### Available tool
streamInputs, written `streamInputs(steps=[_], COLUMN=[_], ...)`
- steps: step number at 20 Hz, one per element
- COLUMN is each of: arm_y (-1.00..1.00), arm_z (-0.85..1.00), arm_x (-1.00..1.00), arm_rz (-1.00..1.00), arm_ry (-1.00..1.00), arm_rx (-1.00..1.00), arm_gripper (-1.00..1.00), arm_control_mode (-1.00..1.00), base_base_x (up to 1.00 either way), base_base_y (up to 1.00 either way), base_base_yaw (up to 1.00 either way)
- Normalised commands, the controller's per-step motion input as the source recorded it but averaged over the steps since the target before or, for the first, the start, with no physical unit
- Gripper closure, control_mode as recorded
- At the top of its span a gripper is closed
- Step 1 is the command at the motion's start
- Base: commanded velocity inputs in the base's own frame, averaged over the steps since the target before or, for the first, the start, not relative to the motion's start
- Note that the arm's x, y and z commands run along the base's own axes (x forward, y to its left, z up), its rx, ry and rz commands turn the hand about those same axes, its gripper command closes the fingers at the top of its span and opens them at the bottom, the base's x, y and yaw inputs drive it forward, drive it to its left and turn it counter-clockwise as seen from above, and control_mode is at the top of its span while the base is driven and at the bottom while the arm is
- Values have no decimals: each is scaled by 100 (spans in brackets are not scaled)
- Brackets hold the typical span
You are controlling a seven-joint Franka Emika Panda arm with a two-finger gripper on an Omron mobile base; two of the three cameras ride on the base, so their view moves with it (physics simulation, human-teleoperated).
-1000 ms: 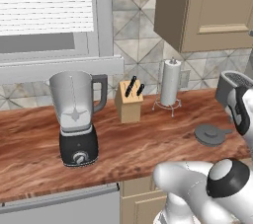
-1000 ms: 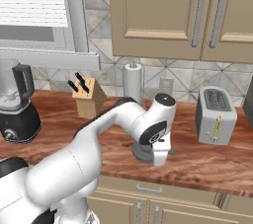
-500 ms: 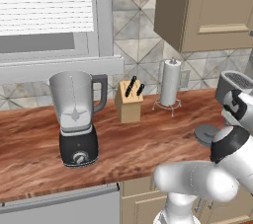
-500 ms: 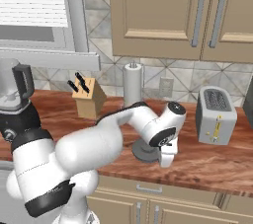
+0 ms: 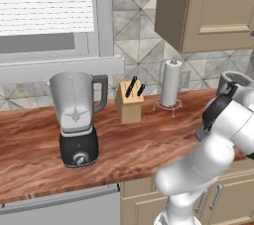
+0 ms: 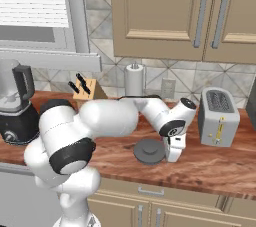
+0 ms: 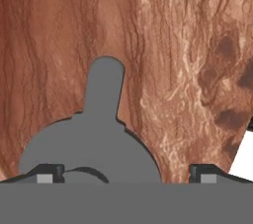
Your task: Close the lid blender by securely placing the lid on top.
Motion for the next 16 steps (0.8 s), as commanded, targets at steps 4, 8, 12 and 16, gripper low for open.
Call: streamInputs(steps=[4, 8, 12, 16], arm_y=[-7, -13, -5, 0], arm_z=[-17, -26, -25, -21], arm_x=[16, 1, 6, 15], arm_rz=[0, 0, 0, 0], arm_ry=[2, 0, 0, 0], arm_rx=[7, 5, 3, 2], arm_gripper=[-100, -100, -100, -100], arm_control_mode=[-100, -100, -100, -100], base_base_x=[0, 0, 0, 0], base_base_y=[0, 0, 0, 0], base_base_yaw=[0, 0, 0, 0])
